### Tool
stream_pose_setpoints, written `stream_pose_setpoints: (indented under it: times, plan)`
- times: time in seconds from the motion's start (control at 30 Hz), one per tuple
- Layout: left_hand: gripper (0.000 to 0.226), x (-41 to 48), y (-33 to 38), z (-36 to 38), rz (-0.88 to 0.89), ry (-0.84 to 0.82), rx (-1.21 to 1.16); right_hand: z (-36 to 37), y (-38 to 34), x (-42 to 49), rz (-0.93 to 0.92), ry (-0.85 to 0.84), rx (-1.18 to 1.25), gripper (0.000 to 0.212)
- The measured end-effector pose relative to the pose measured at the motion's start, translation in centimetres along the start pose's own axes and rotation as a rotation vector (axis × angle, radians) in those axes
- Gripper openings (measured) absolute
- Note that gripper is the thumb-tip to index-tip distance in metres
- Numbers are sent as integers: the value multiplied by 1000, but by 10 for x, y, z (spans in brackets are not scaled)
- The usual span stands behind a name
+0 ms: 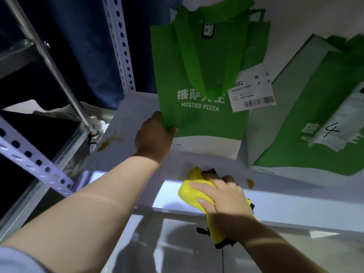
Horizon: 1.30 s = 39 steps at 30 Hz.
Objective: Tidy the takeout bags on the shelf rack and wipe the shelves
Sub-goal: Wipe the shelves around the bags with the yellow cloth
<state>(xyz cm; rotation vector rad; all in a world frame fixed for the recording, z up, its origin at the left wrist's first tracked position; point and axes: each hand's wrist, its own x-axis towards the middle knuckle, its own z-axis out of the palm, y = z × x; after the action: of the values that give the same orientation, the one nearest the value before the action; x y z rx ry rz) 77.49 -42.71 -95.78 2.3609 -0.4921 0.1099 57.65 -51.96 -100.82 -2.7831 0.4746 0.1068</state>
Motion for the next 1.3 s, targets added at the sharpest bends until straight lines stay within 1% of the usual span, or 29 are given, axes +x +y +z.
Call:
stream_pose_setpoints:
  times: [0.13,0.3,0.43,0.6,0.77,0.93,1.1,1.2,1.3]
  plan:
    - [28,17,-1,5,64,12,-27,-2,-3,2,41,-13,22,43]
    - [21,32,3,7,101,29,-60,-3,-4,1,54,-18,17,43]
    - [23,33,9,11,113,-7,-103,-4,-5,0,61,-32,15,42]
    - [26,32,26,21,131,-98,-178,-7,-6,-1,54,-37,16,42]
    - [24,23,22,24,156,-118,-162,-7,-6,-2,60,-39,16,42]
    - [24,12,16,19,112,-109,-178,-5,-5,-1,57,-3,29,43]
    - [26,1,8,7,119,-197,-134,-5,-6,-2,33,22,9,41]
    - [30,-12,-2,-3,107,-174,-81,-5,-6,-1,9,28,20,41]
    - [29,-33,-13,-18,47,-139,-61,-5,-10,3,14,28,-13,40]
